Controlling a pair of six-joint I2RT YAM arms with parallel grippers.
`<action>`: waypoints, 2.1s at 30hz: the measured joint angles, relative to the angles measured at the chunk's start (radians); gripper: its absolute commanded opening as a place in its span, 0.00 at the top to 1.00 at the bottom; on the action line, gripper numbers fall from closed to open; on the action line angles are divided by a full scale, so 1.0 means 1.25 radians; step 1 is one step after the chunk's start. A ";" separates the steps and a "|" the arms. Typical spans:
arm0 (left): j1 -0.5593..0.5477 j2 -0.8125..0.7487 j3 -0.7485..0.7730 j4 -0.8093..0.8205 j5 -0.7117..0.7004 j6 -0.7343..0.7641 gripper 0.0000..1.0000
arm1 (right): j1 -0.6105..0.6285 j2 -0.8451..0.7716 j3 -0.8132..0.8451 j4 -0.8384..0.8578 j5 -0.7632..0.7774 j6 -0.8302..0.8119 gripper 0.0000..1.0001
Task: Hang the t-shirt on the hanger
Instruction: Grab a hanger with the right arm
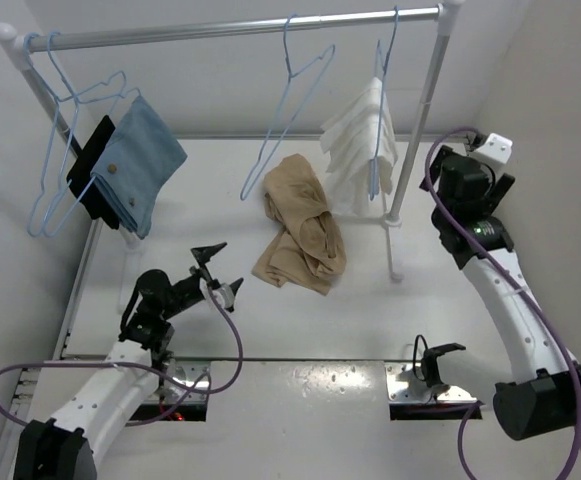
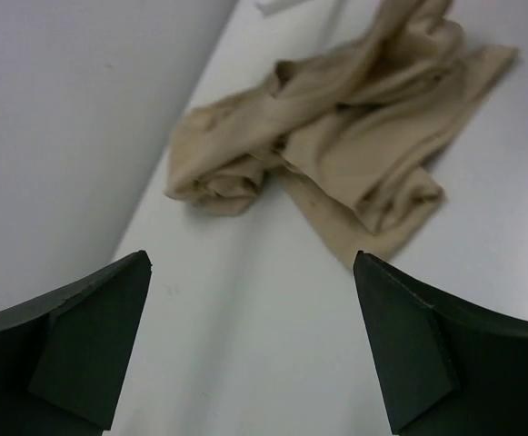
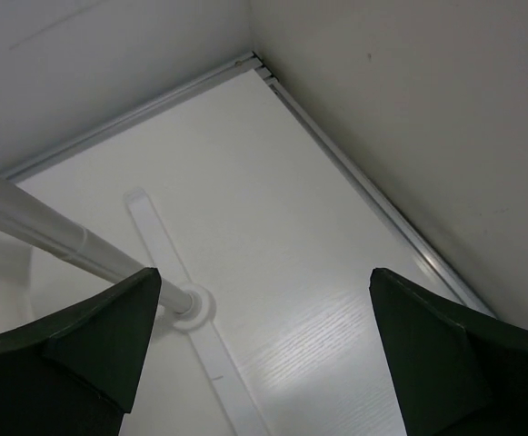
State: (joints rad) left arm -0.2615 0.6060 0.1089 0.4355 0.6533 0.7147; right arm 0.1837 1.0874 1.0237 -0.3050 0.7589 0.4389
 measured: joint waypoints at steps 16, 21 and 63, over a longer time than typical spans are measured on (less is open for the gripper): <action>-0.012 0.035 0.348 -0.490 -0.147 0.003 0.00 | 0.002 -0.010 0.526 -0.229 -0.143 -0.182 0.14; -0.012 0.126 0.463 -0.540 -0.257 -0.116 0.00 | 0.007 0.072 0.747 -0.334 -0.314 -0.190 0.15; -0.012 0.221 0.493 -0.634 -0.415 -0.343 0.00 | 0.296 0.504 0.708 0.079 -0.770 0.177 0.47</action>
State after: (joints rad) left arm -0.2764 0.8818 0.7254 -0.3576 0.1349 0.2859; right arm 0.5533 1.7180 1.9083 -0.2062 -0.2031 0.6605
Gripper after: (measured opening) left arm 0.997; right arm 0.621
